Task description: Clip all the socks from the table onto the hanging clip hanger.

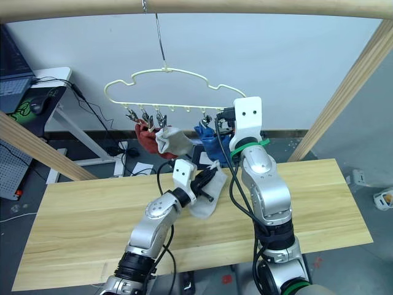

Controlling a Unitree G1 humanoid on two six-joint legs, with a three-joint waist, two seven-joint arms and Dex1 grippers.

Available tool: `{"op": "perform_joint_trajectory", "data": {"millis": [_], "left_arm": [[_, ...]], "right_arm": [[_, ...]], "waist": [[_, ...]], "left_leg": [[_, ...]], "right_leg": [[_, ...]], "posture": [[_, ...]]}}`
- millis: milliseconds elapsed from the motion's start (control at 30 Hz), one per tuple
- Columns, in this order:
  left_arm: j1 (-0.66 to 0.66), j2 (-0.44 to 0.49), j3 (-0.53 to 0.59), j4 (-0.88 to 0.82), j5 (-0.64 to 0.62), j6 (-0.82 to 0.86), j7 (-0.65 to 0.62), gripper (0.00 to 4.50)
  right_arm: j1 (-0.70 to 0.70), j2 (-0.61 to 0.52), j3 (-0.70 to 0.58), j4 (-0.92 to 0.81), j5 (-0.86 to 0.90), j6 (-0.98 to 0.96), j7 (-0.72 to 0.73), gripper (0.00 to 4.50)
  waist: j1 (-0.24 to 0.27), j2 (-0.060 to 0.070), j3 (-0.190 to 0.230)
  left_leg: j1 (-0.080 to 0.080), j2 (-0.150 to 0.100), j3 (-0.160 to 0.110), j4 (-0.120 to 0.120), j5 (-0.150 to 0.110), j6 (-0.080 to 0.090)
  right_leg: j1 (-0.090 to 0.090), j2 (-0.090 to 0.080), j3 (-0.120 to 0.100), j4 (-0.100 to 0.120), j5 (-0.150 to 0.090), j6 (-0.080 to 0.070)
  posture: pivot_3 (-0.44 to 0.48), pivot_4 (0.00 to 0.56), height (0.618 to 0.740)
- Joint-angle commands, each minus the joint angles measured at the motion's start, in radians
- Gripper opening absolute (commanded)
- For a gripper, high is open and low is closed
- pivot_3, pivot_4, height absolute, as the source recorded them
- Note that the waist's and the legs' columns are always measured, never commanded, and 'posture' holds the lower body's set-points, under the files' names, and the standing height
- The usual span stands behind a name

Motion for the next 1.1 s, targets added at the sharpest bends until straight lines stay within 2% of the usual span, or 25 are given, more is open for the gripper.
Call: {"op": "perform_joint_trajectory", "data": {"millis": [33,267,467,800,1100], "left_arm": [[-0.021,-0.020,-0.013,-0.059,-0.038,-0.059,-0.040,0.01],[-0.092,-0.036,-0.015,-0.020,-0.033,-0.157,-0.056,0.01],[-0.096,-0.025,-0.057,-0.029,-0.011,-0.203,-0.095,0.01],[-0.178,-0.068,-0.039,0.084,0.033,-0.232,-0.003,0.01],[-0.216,-0.066,-0.031,0.151,0.051,-0.270,0.021,0.01]], "right_arm": [[-0.011,0.017,-0.004,-0.093,0.015,0.004,-0.005,0.00],[-0.018,0.040,-0.008,-0.133,0.028,0.043,-0.006,0.00],[-0.023,0.046,-0.015,-0.147,0.025,0.058,-0.007,0.00],[-0.071,0.052,-0.045,-0.173,0.049,0.129,0.000,0.00],[-0.072,0.052,-0.042,-0.188,0.062,0.161,-0.004,0.00]], "waist": [[-0.003,0.000,0.000],[-0.024,0.000,0.000],[-0.045,0.000,0.000],[-0.047,0.000,0.000],[-0.049,0.000,0.000]], "left_leg": [[0.000,0.000,0.000,0.000,0.000,0.000],[-0.001,-0.001,0.000,0.000,0.000,0.000],[-0.001,-0.001,-0.001,-0.002,0.000,0.000],[-0.001,-0.001,-0.001,-0.003,0.000,0.000],[0.000,-0.001,0.000,-0.009,0.000,0.000]], "right_leg": [[0.000,0.000,0.000,0.000,0.000,0.000],[0.000,0.000,0.000,-0.001,0.000,0.000],[0.000,0.001,-0.001,-0.001,0.000,0.000],[-0.001,0.001,-0.001,-0.001,0.000,0.000],[-0.002,0.001,0.000,-0.003,0.000,0.000]], "posture": [[-0.280,0.284,0.740],[-0.293,0.276,0.740],[-0.300,0.273,0.740],[-0.304,0.272,0.740],[-0.307,0.273,0.740]]}}
